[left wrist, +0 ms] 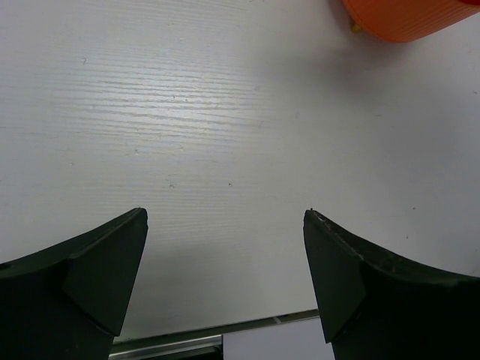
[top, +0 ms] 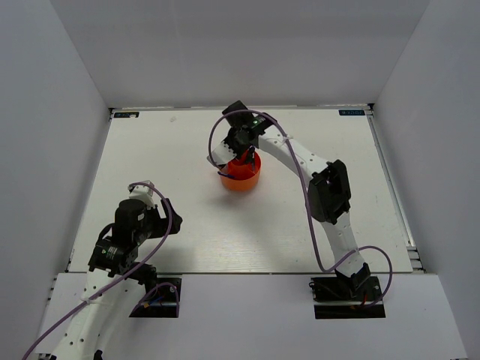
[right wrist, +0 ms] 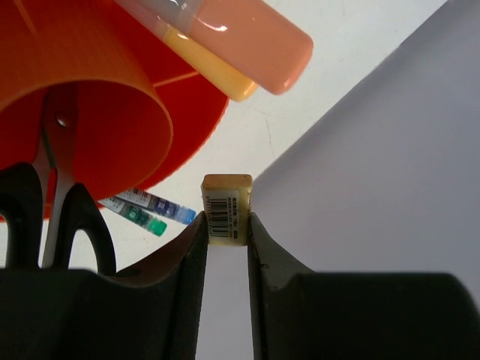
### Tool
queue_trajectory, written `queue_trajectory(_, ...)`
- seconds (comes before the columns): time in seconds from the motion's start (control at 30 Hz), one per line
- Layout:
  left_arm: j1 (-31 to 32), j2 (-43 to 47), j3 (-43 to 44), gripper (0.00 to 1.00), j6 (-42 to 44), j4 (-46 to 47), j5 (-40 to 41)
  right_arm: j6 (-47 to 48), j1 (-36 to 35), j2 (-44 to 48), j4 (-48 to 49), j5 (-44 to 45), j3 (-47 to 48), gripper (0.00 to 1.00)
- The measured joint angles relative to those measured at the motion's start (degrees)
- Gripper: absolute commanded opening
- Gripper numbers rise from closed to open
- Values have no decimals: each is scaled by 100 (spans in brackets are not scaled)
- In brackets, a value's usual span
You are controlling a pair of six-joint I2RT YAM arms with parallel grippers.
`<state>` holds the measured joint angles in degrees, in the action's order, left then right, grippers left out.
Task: Sort the stationery into containers
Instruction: Place the stationery in the storage box.
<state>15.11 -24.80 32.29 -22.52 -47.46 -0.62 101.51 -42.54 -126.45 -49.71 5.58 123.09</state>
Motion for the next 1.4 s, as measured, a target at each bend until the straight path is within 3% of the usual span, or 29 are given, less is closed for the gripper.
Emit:
queue_trajectory(0.53,0,0,-4,96,0,9,0,221,-33,-138,-212,-199,-76,0)
queue_trajectory(0.87,0,0,-7,96,-2,9,0,267,-39,-138,-247,-221,-98,18)
queue_trajectory(1.4,0,0,-7,96,-2,9,4,341,-57,-138,-245,-236,-103,25)
